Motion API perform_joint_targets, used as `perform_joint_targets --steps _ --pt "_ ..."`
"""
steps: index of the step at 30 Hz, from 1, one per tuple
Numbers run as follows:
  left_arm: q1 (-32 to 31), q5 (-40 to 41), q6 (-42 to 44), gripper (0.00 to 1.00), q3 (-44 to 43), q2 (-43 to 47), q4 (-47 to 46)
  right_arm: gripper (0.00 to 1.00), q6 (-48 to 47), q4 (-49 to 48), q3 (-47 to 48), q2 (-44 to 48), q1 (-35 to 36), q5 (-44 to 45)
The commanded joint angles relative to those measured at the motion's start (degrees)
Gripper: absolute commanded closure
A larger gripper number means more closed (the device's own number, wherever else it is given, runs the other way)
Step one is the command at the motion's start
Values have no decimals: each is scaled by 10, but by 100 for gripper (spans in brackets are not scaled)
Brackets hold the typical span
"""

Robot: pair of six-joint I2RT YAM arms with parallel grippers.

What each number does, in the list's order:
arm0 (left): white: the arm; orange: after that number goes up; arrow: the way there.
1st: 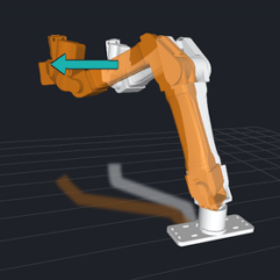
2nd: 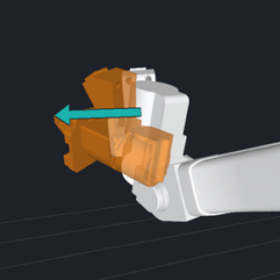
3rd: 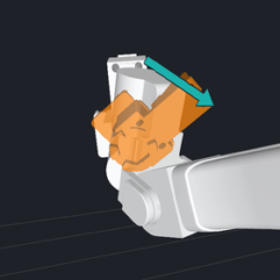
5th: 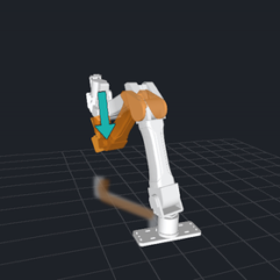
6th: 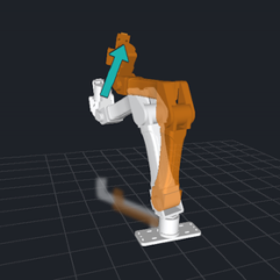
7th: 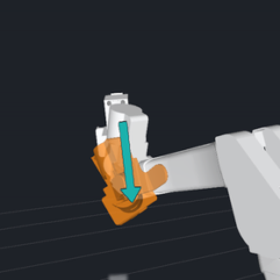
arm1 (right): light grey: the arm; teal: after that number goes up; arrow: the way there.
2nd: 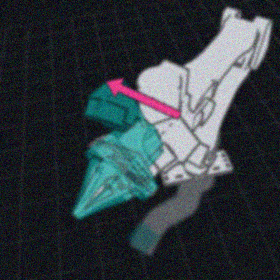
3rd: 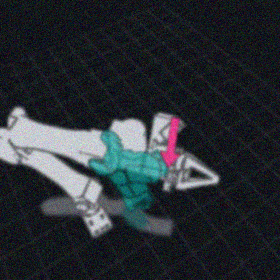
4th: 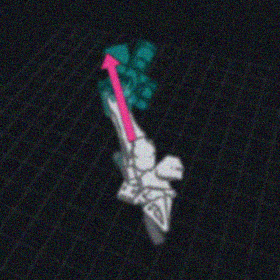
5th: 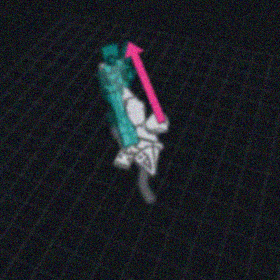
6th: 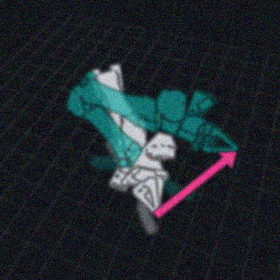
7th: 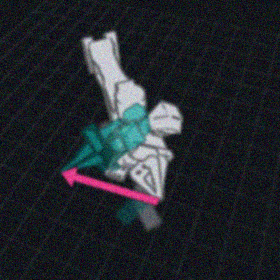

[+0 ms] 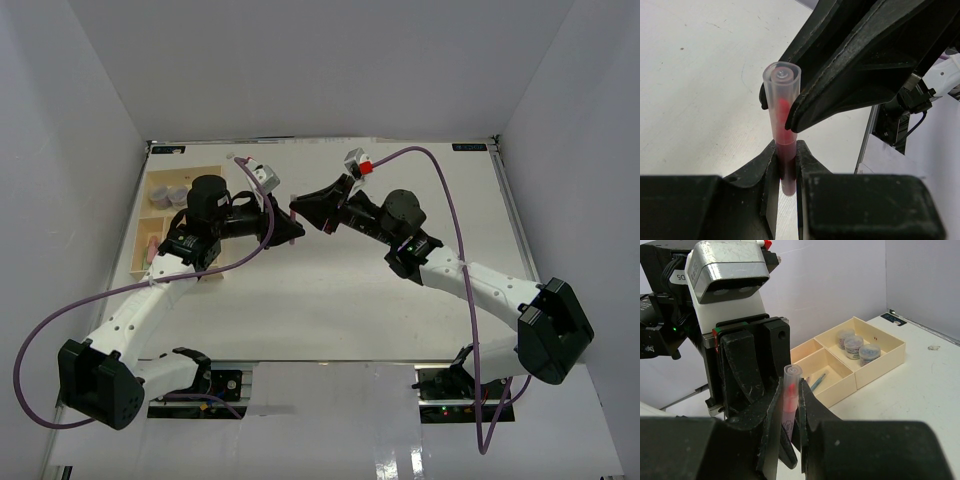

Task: Sort the stationery into containers
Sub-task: Close the pen cap on the pen.

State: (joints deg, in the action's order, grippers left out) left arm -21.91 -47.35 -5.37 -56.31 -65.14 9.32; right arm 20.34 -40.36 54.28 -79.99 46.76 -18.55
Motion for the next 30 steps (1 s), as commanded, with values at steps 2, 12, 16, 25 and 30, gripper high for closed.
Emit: perform_joint_targets --steps 2,12,16,25,30 --pt "6 16 7 100 -109 46 -202 92 -28 313 -70 -59 23 -122" --pt "6 29 16 100 -120 42 -204 92 -36 338 -80 -52 24 -127" --pt "6 24 12 100 -122 41 -212 92 -36 336 -85 -52 24 -130" --pt "6 17 20 100 -129 38 -213 92 -41 358 -84 -60 23 -131" --pt "6 1 17 100 -119 38 -209 92 -41 340 -88 -46 24 -138"
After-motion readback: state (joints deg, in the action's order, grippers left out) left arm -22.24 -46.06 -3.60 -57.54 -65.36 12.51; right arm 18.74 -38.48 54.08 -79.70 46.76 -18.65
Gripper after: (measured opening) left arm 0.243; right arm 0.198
